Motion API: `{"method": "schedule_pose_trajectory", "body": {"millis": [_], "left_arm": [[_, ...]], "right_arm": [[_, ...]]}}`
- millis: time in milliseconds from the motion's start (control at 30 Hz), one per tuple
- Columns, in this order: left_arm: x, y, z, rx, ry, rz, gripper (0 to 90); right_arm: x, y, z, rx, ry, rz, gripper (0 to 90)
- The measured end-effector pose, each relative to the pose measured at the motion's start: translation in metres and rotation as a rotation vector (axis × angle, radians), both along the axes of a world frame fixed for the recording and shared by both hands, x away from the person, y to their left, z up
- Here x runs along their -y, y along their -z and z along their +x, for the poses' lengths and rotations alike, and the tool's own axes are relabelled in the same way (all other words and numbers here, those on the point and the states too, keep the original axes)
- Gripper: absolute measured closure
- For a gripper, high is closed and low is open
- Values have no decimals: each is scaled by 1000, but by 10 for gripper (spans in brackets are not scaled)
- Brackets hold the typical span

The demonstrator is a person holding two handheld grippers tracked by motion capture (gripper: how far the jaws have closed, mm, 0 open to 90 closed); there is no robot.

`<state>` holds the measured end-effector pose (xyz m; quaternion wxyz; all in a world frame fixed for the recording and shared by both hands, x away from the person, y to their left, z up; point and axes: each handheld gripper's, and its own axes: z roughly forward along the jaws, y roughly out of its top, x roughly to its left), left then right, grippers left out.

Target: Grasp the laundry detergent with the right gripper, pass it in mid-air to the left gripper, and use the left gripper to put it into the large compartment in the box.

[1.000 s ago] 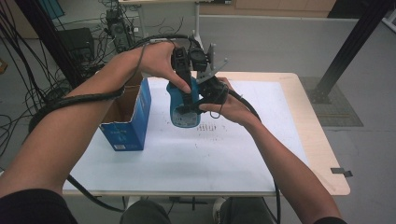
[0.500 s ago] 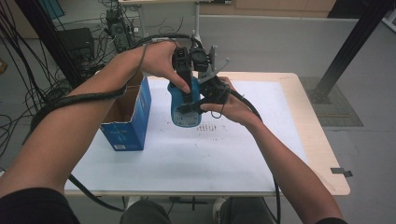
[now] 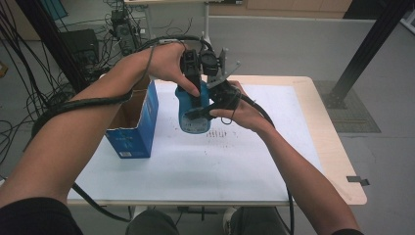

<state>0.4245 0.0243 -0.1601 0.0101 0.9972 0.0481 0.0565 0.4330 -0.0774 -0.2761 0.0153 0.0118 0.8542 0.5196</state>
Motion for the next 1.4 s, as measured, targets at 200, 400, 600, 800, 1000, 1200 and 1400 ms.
{"method": "schedule_pose_trajectory", "body": {"millis": [200, 400, 600, 800, 1000, 1200, 1400], "left_arm": [[1, 1, 0, 7, -5, -5, 349], [0, 1, -1, 6, -1, -9, 349], [-2, 1, -1, 6, 2, -14, 351], [-3, 2, -1, -1, -1, -9, 354], [-3, 3, -1, -9, -1, -11, 364], [-2, 3, -1, -13, -1, -8, 366], [-2, 4, -1, -16, -3, -9, 368]], "right_arm": [[1, 0, 0, 6, 8, -8, 440], [1, 0, 0, 6, 8, -8, 439], [0, 0, 0, 10, 2, -6, 438], [-2, 1, 0, 13, -4, -8, 437], [-3, 2, -1, 18, -8, -18, 435], [-3, 2, 0, 24, -9, -19, 435], [-4, 3, 0, 27, -11, -24, 433]]}}
